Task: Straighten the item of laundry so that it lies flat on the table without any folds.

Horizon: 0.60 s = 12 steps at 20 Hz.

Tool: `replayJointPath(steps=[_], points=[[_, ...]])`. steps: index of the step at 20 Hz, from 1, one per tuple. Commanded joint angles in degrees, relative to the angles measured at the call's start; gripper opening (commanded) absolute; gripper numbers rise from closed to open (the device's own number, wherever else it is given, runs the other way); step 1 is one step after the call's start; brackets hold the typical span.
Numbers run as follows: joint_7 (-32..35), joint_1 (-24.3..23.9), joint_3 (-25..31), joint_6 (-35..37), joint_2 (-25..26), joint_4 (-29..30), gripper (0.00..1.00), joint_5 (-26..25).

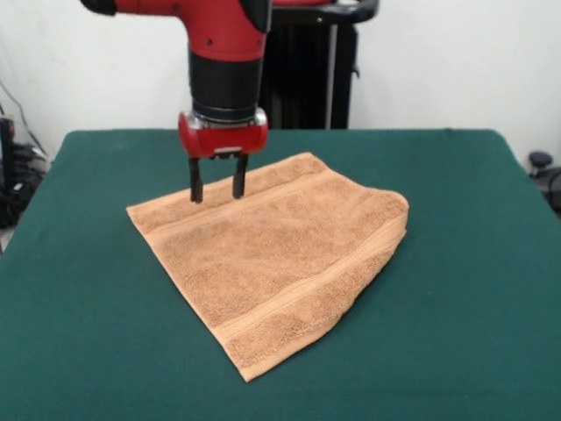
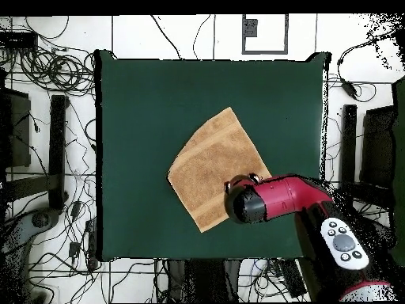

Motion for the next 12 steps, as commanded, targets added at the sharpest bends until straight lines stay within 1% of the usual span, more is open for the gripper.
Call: replayJointPath(steps=[1, 7, 10, 12], points=[[0.62, 4.08, 2.74, -3.87, 8.62, -2.37, 1.0, -2.95], [2.42, 6.06, 1.08, -5.41, 11.19, -4.9, 1.0, -3.24], [2.42, 6.33, 0.18, -6.17, 12.31, -5.83, 1.0, -3.3], [2.04, 6.99, -0.12, -5.99, 13.64, -7.5, 1.0, -3.48]])
